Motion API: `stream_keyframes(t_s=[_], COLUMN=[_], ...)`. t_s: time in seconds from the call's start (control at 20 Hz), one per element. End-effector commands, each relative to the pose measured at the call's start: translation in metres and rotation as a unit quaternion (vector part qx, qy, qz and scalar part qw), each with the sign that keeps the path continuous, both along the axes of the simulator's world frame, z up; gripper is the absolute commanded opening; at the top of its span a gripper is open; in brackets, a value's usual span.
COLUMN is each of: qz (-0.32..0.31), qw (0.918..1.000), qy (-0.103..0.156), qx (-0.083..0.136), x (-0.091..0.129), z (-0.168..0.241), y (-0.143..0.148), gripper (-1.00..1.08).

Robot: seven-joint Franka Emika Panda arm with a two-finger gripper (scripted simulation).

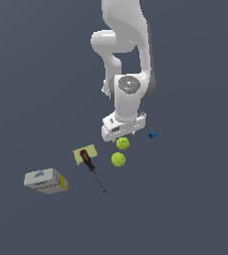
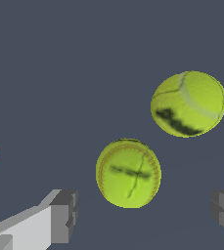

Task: Pick up a designated object from a clutter of objects.

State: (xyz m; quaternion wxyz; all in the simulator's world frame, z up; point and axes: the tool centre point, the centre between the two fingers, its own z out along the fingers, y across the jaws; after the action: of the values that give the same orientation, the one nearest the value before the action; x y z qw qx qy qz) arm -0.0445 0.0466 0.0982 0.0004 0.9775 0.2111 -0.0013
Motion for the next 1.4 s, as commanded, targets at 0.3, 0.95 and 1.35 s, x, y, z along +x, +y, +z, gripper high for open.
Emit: stream_keyframes(t_s=[0.3, 0.95, 1.35], qz=[0.008, 0.009, 0.009], qw=[1.0, 1.0, 1.0], qy=[-0.001, -0.001, -0.001], qx=[0.001, 0.001, 0.001], x=[-0.003, -0.004, -0.004], z=[-0.007, -0.053, -0.057], y=[0.002, 0.002, 0.002], gripper=[1.0, 1.0, -1.0])
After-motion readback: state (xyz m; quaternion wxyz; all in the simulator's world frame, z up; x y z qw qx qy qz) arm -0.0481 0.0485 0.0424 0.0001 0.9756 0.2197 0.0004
